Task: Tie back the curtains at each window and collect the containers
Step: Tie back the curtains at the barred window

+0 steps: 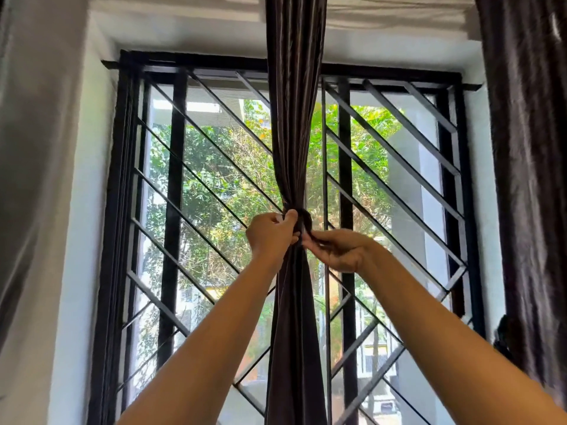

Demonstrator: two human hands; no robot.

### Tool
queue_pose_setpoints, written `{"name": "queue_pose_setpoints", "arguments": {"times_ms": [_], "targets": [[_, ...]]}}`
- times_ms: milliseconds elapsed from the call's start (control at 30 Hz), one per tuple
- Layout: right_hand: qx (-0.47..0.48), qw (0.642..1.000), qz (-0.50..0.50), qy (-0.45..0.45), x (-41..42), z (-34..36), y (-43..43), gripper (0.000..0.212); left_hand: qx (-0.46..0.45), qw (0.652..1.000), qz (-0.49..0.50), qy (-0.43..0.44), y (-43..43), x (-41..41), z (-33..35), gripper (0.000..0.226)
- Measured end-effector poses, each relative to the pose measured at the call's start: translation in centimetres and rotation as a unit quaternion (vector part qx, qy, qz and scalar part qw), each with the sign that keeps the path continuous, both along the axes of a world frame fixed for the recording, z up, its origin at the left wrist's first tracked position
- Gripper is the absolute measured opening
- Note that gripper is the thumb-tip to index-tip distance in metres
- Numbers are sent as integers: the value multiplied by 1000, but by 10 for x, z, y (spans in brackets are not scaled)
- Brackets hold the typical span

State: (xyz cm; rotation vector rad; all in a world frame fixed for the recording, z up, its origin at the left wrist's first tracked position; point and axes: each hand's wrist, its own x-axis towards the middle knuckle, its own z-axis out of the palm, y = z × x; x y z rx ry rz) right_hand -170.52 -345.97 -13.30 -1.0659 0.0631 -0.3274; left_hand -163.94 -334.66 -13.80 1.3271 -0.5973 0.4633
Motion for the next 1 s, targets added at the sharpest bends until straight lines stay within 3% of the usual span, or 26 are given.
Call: {"name": "queue_pose_setpoints", "arguments": {"times_ms": [200, 333, 433, 700, 833, 1000], "targets": [[-136, 988, -57, 40, 23, -17, 12, 9, 45, 997, 43, -51, -2, -14, 3, 44], [-181, 975, -123, 28, 31, -15, 20, 46, 52, 996, 54, -43, -1, -13, 8, 41], [-179, 971, -160, 6, 30, -14, 22, 37, 45, 996, 69, -18, 1, -12, 11, 21], [-111, 985, -124, 40, 22, -1, 37, 7, 59, 994, 92, 9, 1, -6, 4, 41], [-42, 986, -134, 89, 11, 8, 45, 25, 50, 996, 70, 21, 2, -2, -9, 36], [-45, 989, -111, 88, 5, 13, 57, 38, 31, 998, 6, 59, 3, 0, -15, 36]]}}
